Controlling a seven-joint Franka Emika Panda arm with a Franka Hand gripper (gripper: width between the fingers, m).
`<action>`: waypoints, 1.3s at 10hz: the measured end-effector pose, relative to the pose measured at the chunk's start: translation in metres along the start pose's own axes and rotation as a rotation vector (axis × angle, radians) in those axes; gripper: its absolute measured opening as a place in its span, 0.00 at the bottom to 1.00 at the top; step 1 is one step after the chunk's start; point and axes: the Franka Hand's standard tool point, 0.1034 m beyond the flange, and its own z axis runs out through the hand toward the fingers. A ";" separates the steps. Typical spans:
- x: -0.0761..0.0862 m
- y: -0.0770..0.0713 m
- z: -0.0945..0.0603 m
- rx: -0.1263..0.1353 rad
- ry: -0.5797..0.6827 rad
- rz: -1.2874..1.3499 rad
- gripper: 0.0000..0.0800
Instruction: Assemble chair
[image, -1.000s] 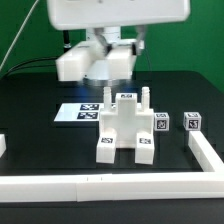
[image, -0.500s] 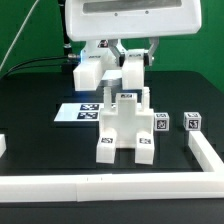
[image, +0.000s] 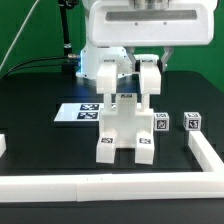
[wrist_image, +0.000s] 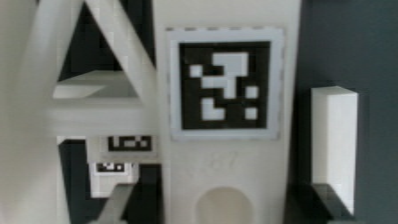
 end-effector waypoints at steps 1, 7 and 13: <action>0.001 -0.002 0.000 0.001 0.006 0.026 0.36; -0.004 0.001 0.008 -0.001 0.013 0.033 0.36; 0.009 -0.001 0.007 0.006 0.085 0.010 0.36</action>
Offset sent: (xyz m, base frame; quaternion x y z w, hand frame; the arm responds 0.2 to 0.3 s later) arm 0.0000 0.0000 0.0000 0.0000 0.0000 0.0000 1.0000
